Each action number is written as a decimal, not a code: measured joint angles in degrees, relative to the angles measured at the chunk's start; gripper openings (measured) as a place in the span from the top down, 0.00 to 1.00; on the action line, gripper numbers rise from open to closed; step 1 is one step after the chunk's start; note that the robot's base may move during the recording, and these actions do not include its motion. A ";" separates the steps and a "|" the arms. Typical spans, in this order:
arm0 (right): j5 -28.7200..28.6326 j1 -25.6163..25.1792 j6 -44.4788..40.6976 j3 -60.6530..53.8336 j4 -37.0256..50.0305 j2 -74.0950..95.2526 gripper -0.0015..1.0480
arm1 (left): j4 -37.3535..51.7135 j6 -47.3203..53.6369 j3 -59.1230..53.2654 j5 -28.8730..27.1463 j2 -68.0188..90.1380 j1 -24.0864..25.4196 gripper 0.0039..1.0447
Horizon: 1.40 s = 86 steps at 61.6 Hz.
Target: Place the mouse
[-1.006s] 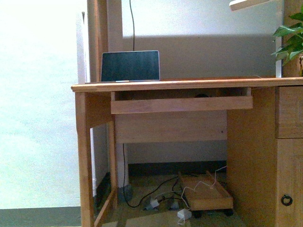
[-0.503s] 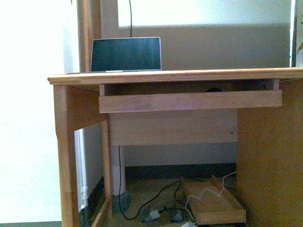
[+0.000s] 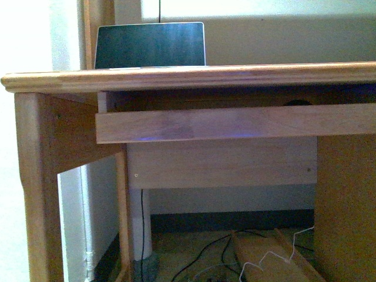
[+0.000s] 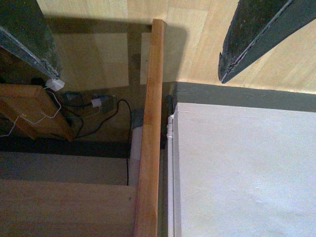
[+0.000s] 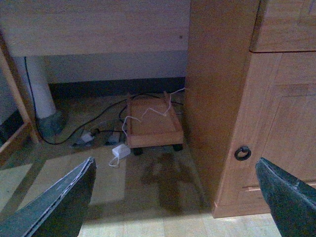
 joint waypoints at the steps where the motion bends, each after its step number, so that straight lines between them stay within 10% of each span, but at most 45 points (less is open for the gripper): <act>1: 0.00 0.00 0.02 0.00 0.00 0.02 0.07 | 0.00 0.00 0.00 0.00 0.00 0.00 0.07; 61: 0.00 0.00 0.00 0.00 0.02 0.00 0.07 | -0.02 0.00 0.00 -0.02 0.00 0.00 0.07; 71: -0.02 0.00 0.02 0.00 0.00 0.00 0.07 | -7.72 -6.67 3.43 6.95 9.29 -0.94 0.07; 86: -0.02 0.00 0.00 0.00 0.00 0.00 0.07 | 22.05 7.30 6.05 15.02 40.54 4.83 0.07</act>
